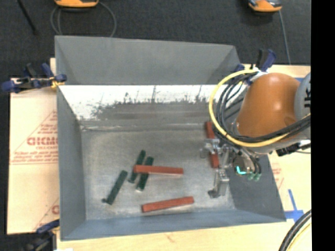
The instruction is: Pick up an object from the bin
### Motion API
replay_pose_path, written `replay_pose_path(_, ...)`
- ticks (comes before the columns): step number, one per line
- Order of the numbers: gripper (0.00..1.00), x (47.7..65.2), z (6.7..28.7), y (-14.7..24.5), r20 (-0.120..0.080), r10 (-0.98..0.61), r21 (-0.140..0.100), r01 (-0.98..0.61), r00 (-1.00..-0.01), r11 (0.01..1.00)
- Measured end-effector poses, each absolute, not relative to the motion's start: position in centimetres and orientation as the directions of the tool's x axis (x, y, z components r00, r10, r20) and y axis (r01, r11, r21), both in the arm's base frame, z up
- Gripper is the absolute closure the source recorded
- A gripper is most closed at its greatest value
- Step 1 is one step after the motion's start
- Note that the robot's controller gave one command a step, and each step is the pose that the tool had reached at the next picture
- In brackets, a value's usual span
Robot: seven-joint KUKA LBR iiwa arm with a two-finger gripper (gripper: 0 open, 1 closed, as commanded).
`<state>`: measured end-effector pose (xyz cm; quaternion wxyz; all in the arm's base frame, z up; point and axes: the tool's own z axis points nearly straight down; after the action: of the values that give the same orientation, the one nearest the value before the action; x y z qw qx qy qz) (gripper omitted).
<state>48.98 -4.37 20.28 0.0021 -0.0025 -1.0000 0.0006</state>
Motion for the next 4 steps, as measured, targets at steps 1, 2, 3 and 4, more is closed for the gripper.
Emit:
replay_pose_path(1,0.0,58.6,8.2,-1.8,-0.002,-0.198,-0.001,-0.198,-0.98,0.98)
replay_pose_path(2,0.0,56.3,7.0,-1.1,-0.001,-0.327,-0.002,-0.327,-0.945,0.945)
replay_pose_path(3,0.0,56.7,15.2,-4.2,-0.008,-0.465,-0.007,-0.465,-0.885,0.885)
replay_pose_path(4,0.0,56.8,6.7,-1.6,0.001,-0.513,0.004,-0.513,-0.859,0.859)
